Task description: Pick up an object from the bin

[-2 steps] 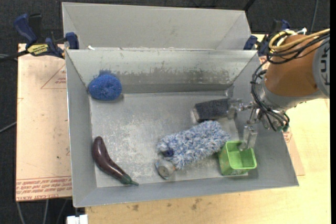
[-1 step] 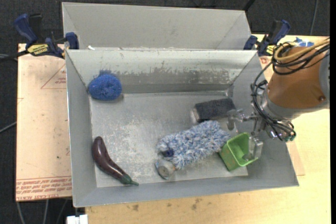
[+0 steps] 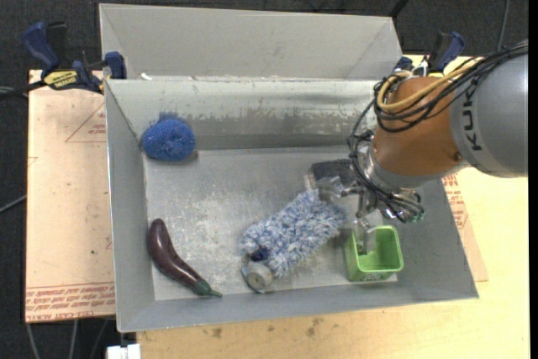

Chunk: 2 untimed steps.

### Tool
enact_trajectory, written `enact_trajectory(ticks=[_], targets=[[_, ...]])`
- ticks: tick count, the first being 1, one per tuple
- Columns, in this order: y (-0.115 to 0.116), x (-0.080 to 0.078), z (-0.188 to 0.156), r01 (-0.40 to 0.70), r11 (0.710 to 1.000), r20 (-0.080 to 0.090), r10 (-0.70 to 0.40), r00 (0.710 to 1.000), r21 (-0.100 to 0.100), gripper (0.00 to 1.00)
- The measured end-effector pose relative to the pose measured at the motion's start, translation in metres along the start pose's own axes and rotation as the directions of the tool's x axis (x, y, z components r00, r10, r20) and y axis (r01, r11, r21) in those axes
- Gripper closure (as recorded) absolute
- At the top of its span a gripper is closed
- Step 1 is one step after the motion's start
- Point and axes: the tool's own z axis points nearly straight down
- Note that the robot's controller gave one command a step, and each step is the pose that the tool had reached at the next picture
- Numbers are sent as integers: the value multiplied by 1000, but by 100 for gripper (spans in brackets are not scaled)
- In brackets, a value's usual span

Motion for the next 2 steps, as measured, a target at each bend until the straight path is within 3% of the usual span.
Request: enact_trajectory(ticks=[1,2], targets=[[-27,53,5,743,668,41,-744,667,29,100],[-29,57,4,779,626,55,-780,624,39,100]])
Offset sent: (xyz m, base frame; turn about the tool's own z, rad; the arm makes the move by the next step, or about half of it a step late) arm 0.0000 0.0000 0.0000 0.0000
